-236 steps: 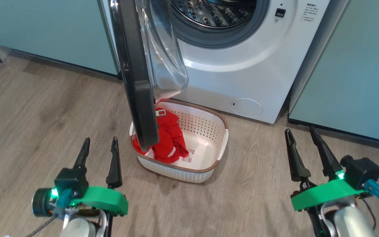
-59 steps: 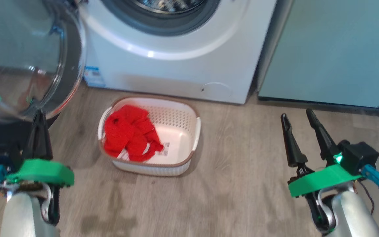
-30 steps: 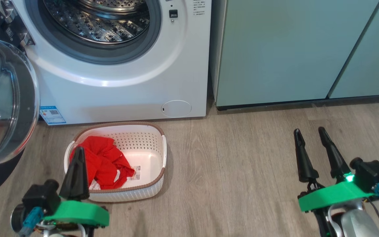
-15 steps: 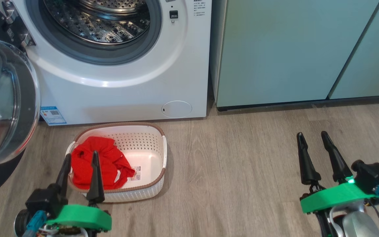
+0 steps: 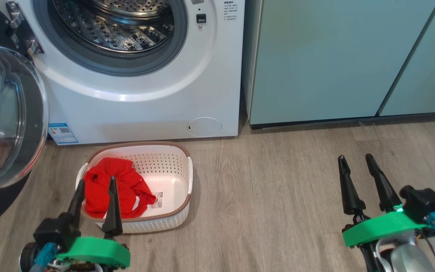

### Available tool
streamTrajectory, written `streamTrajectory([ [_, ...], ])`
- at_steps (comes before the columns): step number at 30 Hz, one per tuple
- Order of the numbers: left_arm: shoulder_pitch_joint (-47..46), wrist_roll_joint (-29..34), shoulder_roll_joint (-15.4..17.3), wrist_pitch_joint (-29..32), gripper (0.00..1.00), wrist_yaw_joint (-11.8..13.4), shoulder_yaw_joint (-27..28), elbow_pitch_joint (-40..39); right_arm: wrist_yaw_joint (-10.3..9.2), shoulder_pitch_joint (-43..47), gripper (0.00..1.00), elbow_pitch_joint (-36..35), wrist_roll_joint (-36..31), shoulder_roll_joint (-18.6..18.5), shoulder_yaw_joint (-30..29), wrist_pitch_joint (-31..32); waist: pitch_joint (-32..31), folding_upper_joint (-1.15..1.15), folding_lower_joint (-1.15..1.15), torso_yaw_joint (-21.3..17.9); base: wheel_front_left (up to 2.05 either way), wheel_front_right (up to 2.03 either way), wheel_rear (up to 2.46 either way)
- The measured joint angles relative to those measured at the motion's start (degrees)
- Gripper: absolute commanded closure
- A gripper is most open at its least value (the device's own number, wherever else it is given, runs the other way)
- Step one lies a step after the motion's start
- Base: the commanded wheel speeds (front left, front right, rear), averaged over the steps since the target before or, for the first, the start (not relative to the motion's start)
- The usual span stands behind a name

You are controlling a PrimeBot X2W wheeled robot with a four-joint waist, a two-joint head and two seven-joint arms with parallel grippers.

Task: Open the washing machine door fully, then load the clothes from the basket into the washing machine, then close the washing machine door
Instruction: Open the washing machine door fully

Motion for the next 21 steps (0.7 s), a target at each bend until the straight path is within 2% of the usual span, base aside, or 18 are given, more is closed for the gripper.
streamTrajectory([
  [8, 0.4, 0.9, 0.0, 0.0, 0.00, 1.0, -0.1, 1.2, 0.00, 0.0, 0.00, 0.0, -0.3, 0.0, 0.3, 0.0, -0.2, 0.00, 0.00, -0.1, 0.00, 0.00, 0.00],
  [21, 0.8, 1.5, 0.0, 0.0, 0.00, 1.0, -1.0, 1.2, 0.00, 0.0, 0.00, 0.1, -0.3, 0.0, 0.7, 0.0, 0.0, 0.00, 0.00, 0.1, 0.00, 0.00, 0.00],
])
